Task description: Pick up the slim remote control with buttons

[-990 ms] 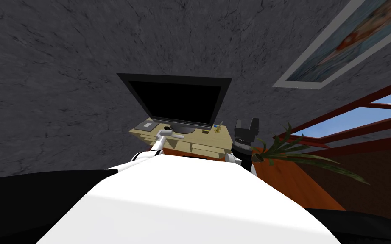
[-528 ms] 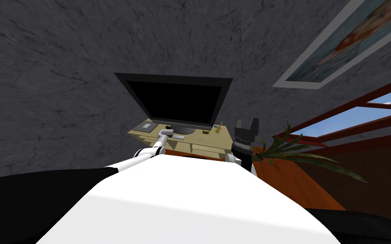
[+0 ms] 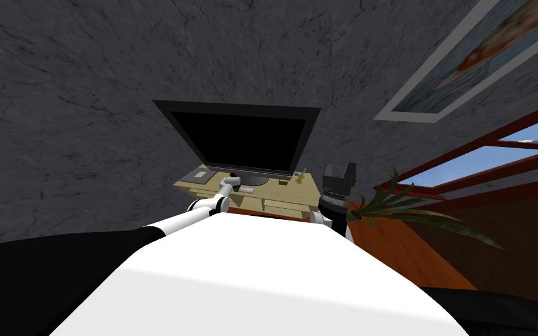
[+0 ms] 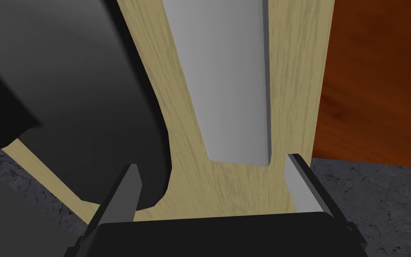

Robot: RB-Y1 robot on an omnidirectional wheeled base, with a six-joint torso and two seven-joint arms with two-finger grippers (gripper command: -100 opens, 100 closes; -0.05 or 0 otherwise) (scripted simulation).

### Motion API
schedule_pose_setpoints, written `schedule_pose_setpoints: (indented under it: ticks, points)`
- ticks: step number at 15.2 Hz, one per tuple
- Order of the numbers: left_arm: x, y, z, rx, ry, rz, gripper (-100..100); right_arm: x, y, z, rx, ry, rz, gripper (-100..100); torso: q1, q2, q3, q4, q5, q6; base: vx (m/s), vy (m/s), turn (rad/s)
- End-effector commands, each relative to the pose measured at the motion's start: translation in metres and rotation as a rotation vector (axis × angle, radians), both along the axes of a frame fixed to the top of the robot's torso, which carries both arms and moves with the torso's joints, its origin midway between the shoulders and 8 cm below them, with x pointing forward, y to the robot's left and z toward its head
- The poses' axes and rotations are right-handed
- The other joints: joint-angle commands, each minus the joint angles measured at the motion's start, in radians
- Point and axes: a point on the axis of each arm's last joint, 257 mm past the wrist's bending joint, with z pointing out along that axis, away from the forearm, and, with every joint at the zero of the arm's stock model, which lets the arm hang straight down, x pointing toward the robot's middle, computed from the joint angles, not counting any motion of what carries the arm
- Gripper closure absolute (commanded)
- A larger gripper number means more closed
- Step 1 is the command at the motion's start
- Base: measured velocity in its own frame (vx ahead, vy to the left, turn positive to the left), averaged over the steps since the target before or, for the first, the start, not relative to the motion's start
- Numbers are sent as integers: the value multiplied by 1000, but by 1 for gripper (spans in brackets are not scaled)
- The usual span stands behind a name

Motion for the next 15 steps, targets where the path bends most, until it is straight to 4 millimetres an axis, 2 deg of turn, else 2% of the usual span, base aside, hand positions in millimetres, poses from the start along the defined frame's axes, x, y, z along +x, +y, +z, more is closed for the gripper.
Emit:
schedule_pose_setpoints:
  ticks: [1, 2, 4, 5, 9, 11, 14, 15]
  points:
    - [-7, -5, -5, -12, 33, -1, -100, 0, 0, 0, 0, 0, 0, 0, 0, 0, 0, 0, 0, 0, 25, 23, -14]
    - [-10, -13, -6, -32, 69, -5, -100, 0, 0, 0, 0, 0, 0, 0, 0, 0, 0, 0, 0, 0, 29, 21, -26]
    - [-15, -14, -10, -36, 82, -5, -100, 0, 0, 0, 0, 0, 0, 0, 0, 0, 0, 0, 0, 0, 29, 20, -25]
    - [-16, -23, -9, -54, 111, -10, -100, 0, 0, 0, 0, 0, 0, 0, 0, 0, 0, 0, 0, 0, 28, 18, -30]
    - [-35, -42, -19, -98, 202, -21, -100, 0, 0, 0, 0, 0, 0, 0, 0, -1, 0, 0, 0, 0, 39, 22, -37]
    - [-37, -43, -20, -99, 208, -21, -100, 0, 0, 0, 0, 0, 0, 0, -1, -1, -1, 0, 0, 0, 34, 18, -23]
    - [-55, -65, -25, -144, 294, -38, -100, 0, 0, 0, 0, 0, 0, 0, -1, -1, 0, 0, 0, 0, 44, 21, -46]
    - [-55, -65, -25, -144, 294, -38, -100, 0, 0, 0, 0, 0, 0, 0, 0, -2, -1, 0, 0, 0, 55, 26, -31]
